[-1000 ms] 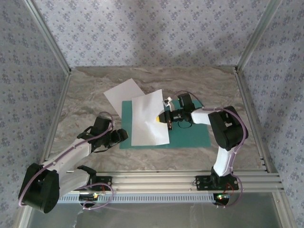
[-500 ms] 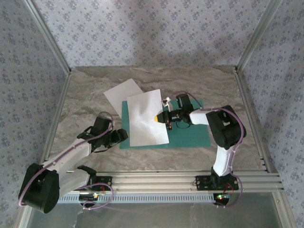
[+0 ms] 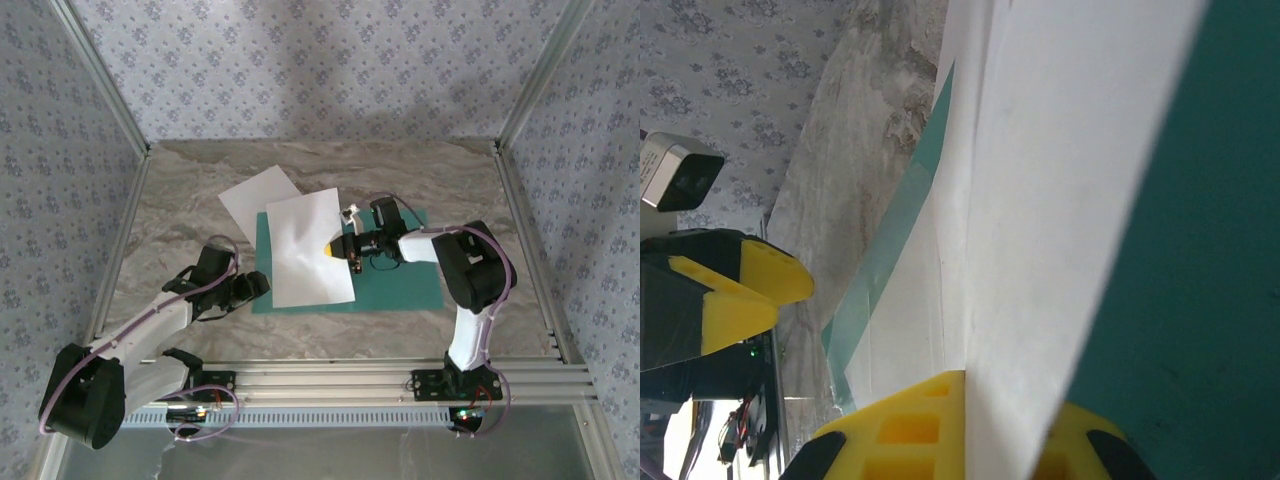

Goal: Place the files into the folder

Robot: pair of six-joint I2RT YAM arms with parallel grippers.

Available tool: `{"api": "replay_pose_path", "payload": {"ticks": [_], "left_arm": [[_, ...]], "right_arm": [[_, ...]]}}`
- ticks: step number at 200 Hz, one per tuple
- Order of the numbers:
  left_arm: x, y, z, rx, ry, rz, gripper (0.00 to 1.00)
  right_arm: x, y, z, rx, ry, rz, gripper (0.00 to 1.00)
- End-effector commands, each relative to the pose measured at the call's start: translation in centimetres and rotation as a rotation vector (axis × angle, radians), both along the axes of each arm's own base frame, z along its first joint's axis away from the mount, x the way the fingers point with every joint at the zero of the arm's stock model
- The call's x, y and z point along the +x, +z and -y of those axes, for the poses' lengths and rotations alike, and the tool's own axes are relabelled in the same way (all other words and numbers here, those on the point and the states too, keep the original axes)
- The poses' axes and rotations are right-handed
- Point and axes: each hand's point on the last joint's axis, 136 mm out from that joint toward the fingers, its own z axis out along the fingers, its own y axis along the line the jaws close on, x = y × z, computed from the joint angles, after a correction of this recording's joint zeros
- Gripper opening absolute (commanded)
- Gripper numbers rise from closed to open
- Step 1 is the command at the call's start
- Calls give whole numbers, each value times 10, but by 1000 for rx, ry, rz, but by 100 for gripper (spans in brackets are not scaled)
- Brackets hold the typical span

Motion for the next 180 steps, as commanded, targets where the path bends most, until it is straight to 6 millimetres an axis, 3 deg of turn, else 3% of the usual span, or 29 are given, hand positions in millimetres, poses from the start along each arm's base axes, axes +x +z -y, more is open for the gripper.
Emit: {"api": "replay_pose_path", "payload": {"ticks": [1, 56, 180], "left_arm": [[-1, 2, 1, 1, -4, 1, 67], [-1, 2, 0, 1, -3, 0, 67], [-1, 2, 1, -1, -4, 1, 67]], "right_arm": [[6, -1, -6, 10, 11, 10, 0], [11, -3, -12, 38, 5, -3, 0], [-2, -10, -29, 46, 20, -35, 1]]}}
